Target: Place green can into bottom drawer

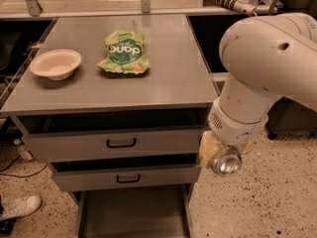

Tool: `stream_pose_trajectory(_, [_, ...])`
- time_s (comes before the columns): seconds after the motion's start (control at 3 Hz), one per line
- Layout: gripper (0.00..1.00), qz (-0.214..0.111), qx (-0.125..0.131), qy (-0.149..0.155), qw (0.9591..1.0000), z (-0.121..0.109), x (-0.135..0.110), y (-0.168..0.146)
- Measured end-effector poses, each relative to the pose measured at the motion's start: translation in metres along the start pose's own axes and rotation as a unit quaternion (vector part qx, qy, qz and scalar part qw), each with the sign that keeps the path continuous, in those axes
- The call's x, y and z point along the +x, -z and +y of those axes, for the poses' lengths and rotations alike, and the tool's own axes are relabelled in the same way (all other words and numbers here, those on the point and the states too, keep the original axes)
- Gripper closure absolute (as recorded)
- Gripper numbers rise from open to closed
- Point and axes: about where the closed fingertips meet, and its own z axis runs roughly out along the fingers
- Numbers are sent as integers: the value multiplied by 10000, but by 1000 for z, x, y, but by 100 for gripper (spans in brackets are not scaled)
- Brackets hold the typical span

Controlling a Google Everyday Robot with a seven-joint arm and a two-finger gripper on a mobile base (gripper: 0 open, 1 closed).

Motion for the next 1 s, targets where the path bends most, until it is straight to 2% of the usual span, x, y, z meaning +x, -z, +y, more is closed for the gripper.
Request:
stream_pose_trajectory(0.33, [100, 7, -4, -1, 10000, 0, 0, -1])
stream_pose_trajectory(0.67, [100, 236, -261, -156, 9993, 8, 17, -41])
stream_pose_trajectory(1.0, [100, 597, -649, -306, 9956, 23, 40, -100])
